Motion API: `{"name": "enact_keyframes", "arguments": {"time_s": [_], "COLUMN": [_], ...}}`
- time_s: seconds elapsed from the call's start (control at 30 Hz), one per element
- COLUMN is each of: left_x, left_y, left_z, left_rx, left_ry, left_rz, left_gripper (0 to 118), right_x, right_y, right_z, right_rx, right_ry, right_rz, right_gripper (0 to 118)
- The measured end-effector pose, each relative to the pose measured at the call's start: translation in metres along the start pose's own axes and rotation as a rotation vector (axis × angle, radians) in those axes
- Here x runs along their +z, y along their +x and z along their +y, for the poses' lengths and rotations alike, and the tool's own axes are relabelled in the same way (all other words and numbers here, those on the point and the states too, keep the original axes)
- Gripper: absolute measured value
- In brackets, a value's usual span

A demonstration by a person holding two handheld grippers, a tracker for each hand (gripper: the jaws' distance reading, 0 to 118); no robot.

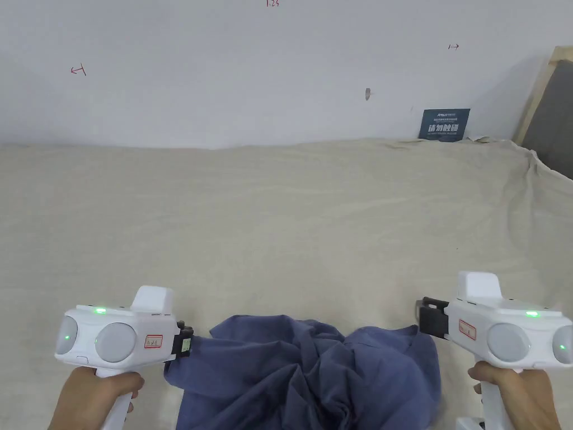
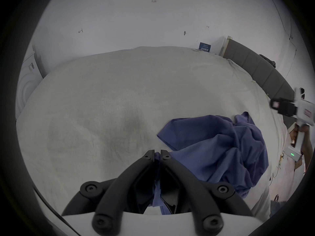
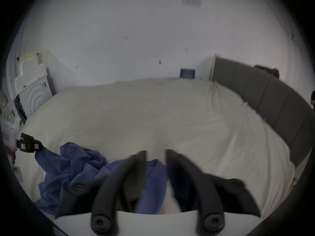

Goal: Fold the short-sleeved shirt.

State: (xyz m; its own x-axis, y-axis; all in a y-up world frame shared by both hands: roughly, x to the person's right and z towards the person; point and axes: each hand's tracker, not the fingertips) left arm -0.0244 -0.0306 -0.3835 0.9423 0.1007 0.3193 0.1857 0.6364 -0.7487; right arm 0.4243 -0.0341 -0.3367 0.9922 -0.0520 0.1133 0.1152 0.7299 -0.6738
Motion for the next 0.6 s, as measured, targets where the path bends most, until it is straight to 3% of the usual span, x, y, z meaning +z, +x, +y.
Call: {"name": "enact_keyframes", "arguments": {"time_s": [0.07, 0.1, 0.37, 0.43, 0.47, 0.5, 0.53, 0.6], "left_x": [0.003, 0.002, 0.001, 0.001, 0.000, 0.000, 0.000, -0.001], "left_y": [0.001, 0.000, -0.002, -0.002, -0.003, -0.003, -0.003, -0.004], "left_z": [-0.001, -0.001, -0.004, -0.005, -0.006, -0.006, -0.007, -0.009], "left_rx": [-0.003, -0.005, -0.017, -0.014, -0.012, -0.012, -0.011, -0.009], "left_ry": [0.004, 0.005, -0.001, -0.004, -0.005, -0.007, -0.008, -0.009], "left_rz": [-0.003, -0.004, -0.003, -0.002, 0.000, 0.001, 0.001, 0.002], "left_gripper": [2, 2, 2, 2, 2, 2, 2, 2], "right_x": [-0.024, -0.034, -0.076, -0.073, -0.073, -0.072, -0.071, -0.068], "right_y": [0.005, 0.008, -0.003, -0.012, -0.013, -0.016, -0.018, -0.019], "right_z": [0.000, -0.001, -0.013, -0.015, -0.015, -0.016, -0.017, -0.016], "right_rx": [-0.031, -0.034, -0.011, -0.001, 0.004, 0.004, 0.005, 0.008], "right_ry": [-0.062, -0.090, -0.251, -0.274, -0.281, -0.278, -0.277, -0.274], "right_rz": [-0.006, -0.010, -0.078, -0.079, -0.078, -0.080, -0.067, -0.032], "right_gripper": [89, 92, 91, 81, 67, 38, 21, 8]}}
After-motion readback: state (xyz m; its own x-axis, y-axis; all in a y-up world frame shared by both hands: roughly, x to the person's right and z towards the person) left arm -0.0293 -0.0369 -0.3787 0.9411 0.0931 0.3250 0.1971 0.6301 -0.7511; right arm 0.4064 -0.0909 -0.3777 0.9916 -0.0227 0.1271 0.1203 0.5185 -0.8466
